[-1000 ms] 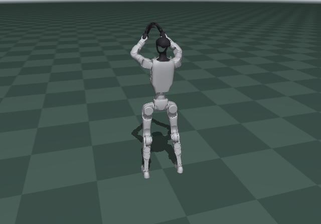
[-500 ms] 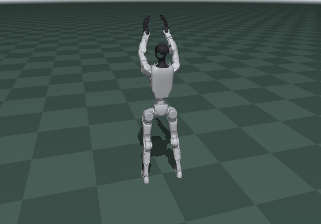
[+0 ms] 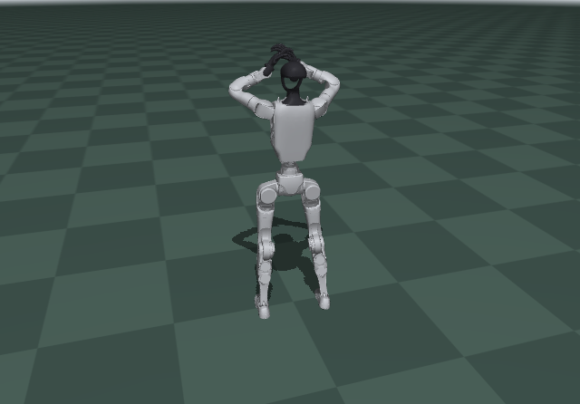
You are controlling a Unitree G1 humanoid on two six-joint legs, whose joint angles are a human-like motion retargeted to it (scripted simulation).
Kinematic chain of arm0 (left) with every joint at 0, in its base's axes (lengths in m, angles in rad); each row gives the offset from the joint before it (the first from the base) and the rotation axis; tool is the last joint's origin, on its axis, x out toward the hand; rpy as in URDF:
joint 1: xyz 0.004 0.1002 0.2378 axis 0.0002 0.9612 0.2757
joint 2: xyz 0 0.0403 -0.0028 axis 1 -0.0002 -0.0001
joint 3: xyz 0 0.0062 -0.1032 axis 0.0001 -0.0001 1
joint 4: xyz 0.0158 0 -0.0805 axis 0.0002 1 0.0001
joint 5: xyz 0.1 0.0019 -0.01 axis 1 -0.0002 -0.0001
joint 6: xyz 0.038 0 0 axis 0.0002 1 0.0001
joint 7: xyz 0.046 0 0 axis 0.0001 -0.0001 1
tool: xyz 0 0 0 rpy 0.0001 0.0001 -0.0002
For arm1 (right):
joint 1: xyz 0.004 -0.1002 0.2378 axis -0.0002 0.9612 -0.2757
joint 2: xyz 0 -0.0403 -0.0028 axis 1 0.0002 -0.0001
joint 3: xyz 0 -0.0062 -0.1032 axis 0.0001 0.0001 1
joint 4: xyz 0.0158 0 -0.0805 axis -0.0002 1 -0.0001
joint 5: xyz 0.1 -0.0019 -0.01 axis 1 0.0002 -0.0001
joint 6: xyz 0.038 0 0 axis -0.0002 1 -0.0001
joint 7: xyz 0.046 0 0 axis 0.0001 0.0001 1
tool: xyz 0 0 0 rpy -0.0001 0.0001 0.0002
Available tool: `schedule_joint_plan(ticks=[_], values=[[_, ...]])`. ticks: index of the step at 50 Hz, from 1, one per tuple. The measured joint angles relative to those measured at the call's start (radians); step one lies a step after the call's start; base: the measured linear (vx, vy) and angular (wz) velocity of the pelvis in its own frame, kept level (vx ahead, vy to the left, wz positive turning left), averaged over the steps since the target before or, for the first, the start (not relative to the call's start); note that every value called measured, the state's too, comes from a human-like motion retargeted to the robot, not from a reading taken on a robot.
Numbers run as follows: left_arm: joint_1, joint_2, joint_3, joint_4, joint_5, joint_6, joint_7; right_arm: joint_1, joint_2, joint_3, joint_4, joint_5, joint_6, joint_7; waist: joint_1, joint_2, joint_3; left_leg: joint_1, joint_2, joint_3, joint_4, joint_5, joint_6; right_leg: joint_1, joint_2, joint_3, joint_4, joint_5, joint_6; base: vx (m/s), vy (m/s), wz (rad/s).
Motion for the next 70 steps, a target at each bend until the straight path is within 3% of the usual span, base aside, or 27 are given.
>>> schedule_joint_plan(ticks=[7,13,16,20,24,28,36,40,45,52,57,63,66,70], values=[[0.232,0.047,0.064,-0.151,0.198,0.019,0.052,0.149,-0.061,-0.01,-0.156,-0.31,0.055,-0.024,-0.001,-0.002,0.019,0.007,-0.003,0.006,0.001,-0.003,0.009,-0.004,-0.003,0.012,0.014,-0.008,0.0,0.0,0.0,-0.03],[0.462,0.025,0.197,-0.165,0.571,0.047,0.111,0.319,-0.085,-0.08,-0.228,-0.703,0.081,-0.068,0.003,-0.001,0.042,0.024,-0.007,0.008,0.003,-0.01,0.014,0.013,-0.005,0.02,0.012,-0.012,0.0,0.0,0.0,0.0],[0.608,0.002,0.276,-0.141,0.808,-0.009,0.127,0.49,-0.065,-0.18,-0.229,-0.881,-0.017,-0.046,0.001,0.001,0.053,0.039,-0.001,0.012,0.009,-0.023,0.003,0.03,0.002,0.025,0.01,-0.017,0.0,0.0,0.0,0.0],[0.79,-0.075,0.326,-0.077,1.04,-0.007,0.149,0.729,-0.005,-0.292,-0.198,-1.039,-0.052,-0.061,0.003,0.0,0.071,0.053,-0.002,0.013,0.012,-0.031,0.006,0.041,0.002,0.029,0.015,-0.024,0.0,0.0,0.0,0.0],[0.938,-0.175,0.284,0.049,1.196,-0.005,0.15,0.956,0.096,-0.332,-0.111,-1.131,-0.076,-0.08,0.008,-0.004,0.083,0.062,-0.005,0.013,0.014,-0.034,0.012,0.047,-0.002,0.032,0.022,-0.03,0.0,0.0,0.0,0.0],[1.054,-0.282,0.168,0.244,1.332,-0.006,0.132,1.139,0.211,-0.281,0.044,-1.211,-0.096,-0.07,0.022,-0.007,0.067,0.066,-0.007,0.017,0.009,-0.033,0.018,0.043,-0.004,0.035,0.029,-0.032,0.0,-0.01,-0.01,-0.05],[1.129,-0.465,0.056,0.657,1.406,-0.002,-0.143,1.248,0.366,-0.182,0.321,-1.187,-0.146,0.202,0.023,-0.004,0.099,0.056,-0.016,0.004,0.015,-0.03,0.026,0.039,-0.014,0.023,0.041,-0.039,-0.005,0.0,0.01,0.03],[1.166,-0.483,0.1,0.665,1.342,-0.003,-0.196,1.282,0.36,-0.229,0.291,-1.091,-0.151,0.265,0.022,-0.002,0.097,0.05,-0.017,-0.001,0.013,-0.027,0.027,0.036,-0.016,0.019,0.038,-0.036,-0.005,0.0,0.0,0.0],[1.167,-0.406,0.199,0.459,1.134,-0.017,-0.15,1.301,0.284,-0.366,0.132,-0.864,-0.136,0.235,0.019,0.0,0.098,0.044,-0.02,-0.008,0.01,-0.024,0.023,0.035,-0.019,0.012,0.03,-0.031,-0.001,0.0,0.0,0.0],[1.085,-0.267,0.377,0.09,0.555,0.005,-0.092,1.247,0.181,-0.581,-0.124,-0.443,-0.074,0.147,0.015,0.004,0.09,0.038,-0.022,-0.012,0.004,-0.018,0.02,0.036,-0.021,0.006,0.017,-0.024,0.0,0.0,0.0,0.0],[0.893,-0.203,0.437,-0.014,0.048,-0.001,-0.097,1.041,0.148,-0.631,-0.173,-0.203,-0.034,0.103,0.012,0.008,0.07,0.033,-0.02,-0.012,0.003,-0.013,0.017,0.032,-0.019,0.004,0.013,-0.021,-0.007,0.0,0.0,0.0],[0.494,-0.169,0.352,0.123,-0.429,-0.037,-0.168,0.642,0.206,-0.547,-0.003,0.135,-0.035,0.086,0.005,0.014,0.048,0.025,-0.014,-0.008,0.005,-0.009,0.004,0.024,-0.014,0.004,0.014,-0.016,-0.012,0.0,0.0,0.0],[0.267,-0.184,0.273,0.283,-0.51,-0.051,-0.18,0.425,0.254,-0.482,0.148,0.228,-0.045,0.061,0.004,0.017,0.035,0.019,-0.01,-0.004,0.005,-0.005,-0.005,0.017,-0.011,0.005,0.013,-0.011,-0.01,0.0,0.0,0.0],[-0.089,-0.255,0.144,0.649,-0.55,-0.008,-0.106,0.049,0.349,-0.331,0.512,0.376,-0.026,-0.116,0.004,0.016,0.023,0.002,-0.012,0.004,-0.005,0.01,-0.003,-0.008,-0.015,0.005,0.013,-0.001,-0.001,0.0,0.0,0.0]])
